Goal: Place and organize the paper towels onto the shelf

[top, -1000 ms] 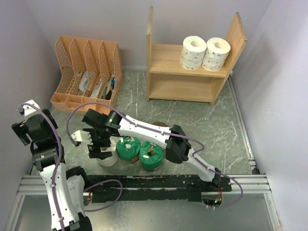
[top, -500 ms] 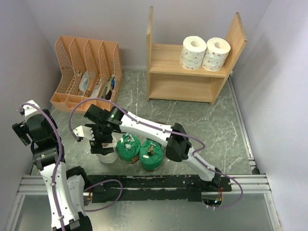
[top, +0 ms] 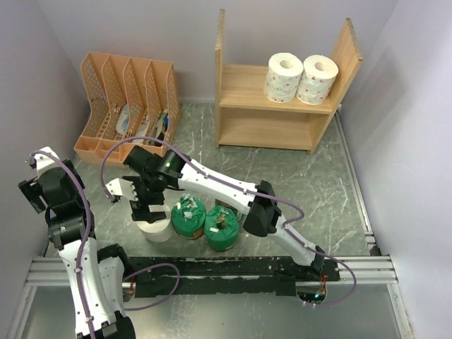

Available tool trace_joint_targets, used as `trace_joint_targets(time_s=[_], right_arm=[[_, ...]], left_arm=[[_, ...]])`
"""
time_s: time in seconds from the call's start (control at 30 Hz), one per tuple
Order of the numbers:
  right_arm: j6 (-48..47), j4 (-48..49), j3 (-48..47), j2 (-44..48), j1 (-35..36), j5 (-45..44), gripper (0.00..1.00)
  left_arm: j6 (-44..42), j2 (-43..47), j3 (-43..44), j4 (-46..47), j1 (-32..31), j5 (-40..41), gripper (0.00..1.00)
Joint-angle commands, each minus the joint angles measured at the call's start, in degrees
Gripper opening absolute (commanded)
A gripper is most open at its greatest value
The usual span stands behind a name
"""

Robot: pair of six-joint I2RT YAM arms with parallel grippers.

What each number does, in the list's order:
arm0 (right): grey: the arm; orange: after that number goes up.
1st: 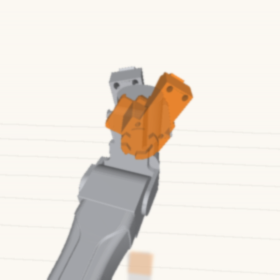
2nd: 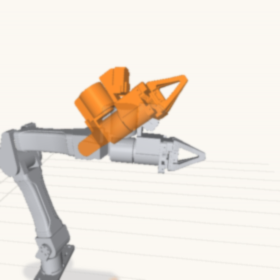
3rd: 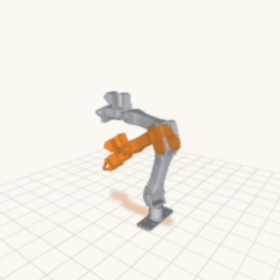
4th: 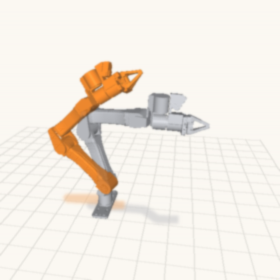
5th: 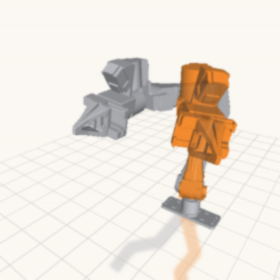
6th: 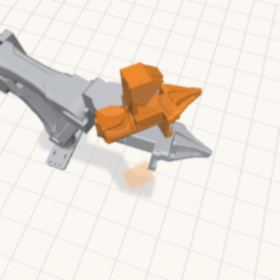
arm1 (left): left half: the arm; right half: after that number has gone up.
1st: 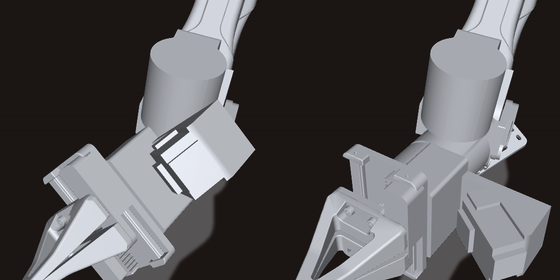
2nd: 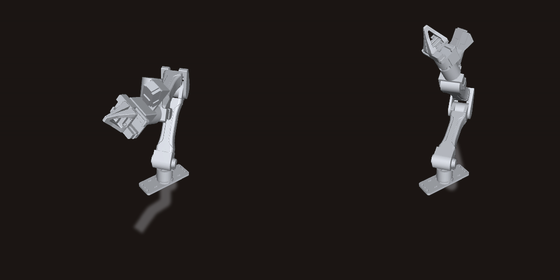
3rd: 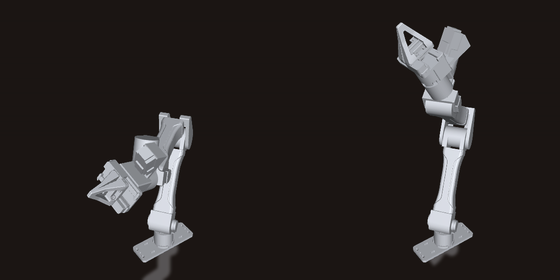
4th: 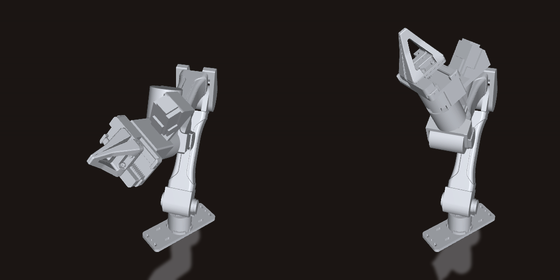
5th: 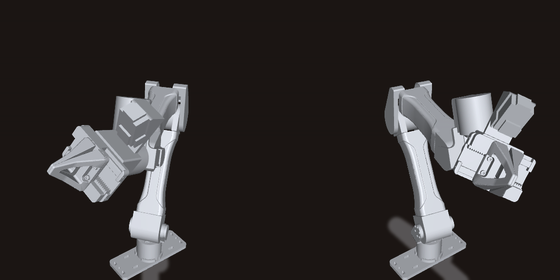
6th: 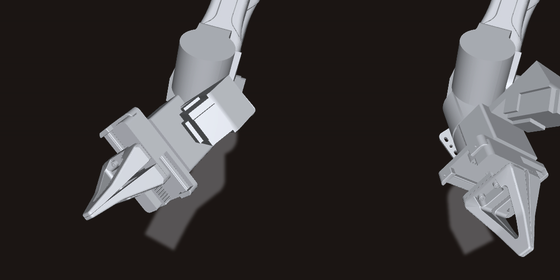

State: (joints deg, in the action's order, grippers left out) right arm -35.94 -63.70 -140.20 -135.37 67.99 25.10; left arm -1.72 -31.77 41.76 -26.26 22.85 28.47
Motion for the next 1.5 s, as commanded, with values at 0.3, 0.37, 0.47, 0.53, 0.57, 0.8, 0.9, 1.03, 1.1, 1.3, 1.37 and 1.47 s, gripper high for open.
trace_joint_targets(time_s=[0.3, 0.37, 0.47, 0.53, 0.57, 0.8, 0.9, 1.03, 1.1, 1.3, 1.37, 1.47], right_arm=[[-0.2, 2.0, -3.3, -5.7, -2.9, -3.5, 0.98], [-0.3, 2.2, -3.2, -6.4, -2.9, -3.7, 0.98], [-0.4, 2.2, -3.3, -7.3, -2.9, -3.8, 0.97], [-0.2, 2.3, -3.3, -7.8, -2.9, -3.7, 0.96], [-0.1, 2.4, -3.3, -7.9, -2.9, -3.7, 0.95], [-0.2, 2.5, -0.9, -8.0, -1.6, -5.8, 0.59], [0.1, 2.7, 2.1, -6.8, -1.6, -5.7, 0.34], [0.1, 3.2, 5.3, -4.8, -1.6, -7.7, 0.0], [0.2, 2.7, 5.8, -3.2, -1.7, -9.7, 0.0], [1.7, 1.7, 10.8, 7.7, -3.4, -13.9, 0.0], [2.4, 3.0, 11.8, 12.0, -4.5, -17.5, 0.0], [4.4, 5.3, 8.8, 17.1, -8.1, -21.2, 0.0]], left_arm=[[-0.6, -0.1, -0.6, 1.7, 0.8, -1.5, 0.88], [-0.6, -0.3, -0.7, 1.7, 0.8, -1.6, 0.88], [-0.8, -0.4, -0.7, 1.7, 0.8, -1.8, 0.88], [-0.8, -0.5, -0.8, 1.7, 0.8, -2.1, 0.88], [-0.8, -0.6, -0.8, 1.6, 0.8, -2.1, 0.88], [-0.8, -0.8, -0.8, 1.7, 0.9, -2.2, 0.88], [-0.9, -0.9, -0.8, 1.7, 0.8, -2.1, 0.88], [-0.8, -0.9, -0.8, 1.6, 0.8, -2.1, 0.88], [-0.8, -0.8, -0.8, 1.7, 0.9, -2.0, 0.88], [-0.9, -0.7, -0.8, 1.7, 0.8, -2.1, 0.87], [-0.9, -0.8, -1.0, 1.7, 0.8, -2.2, 0.87], [-0.9, -1.0, -1.0, 1.7, 0.8, -2.3, 0.87]])
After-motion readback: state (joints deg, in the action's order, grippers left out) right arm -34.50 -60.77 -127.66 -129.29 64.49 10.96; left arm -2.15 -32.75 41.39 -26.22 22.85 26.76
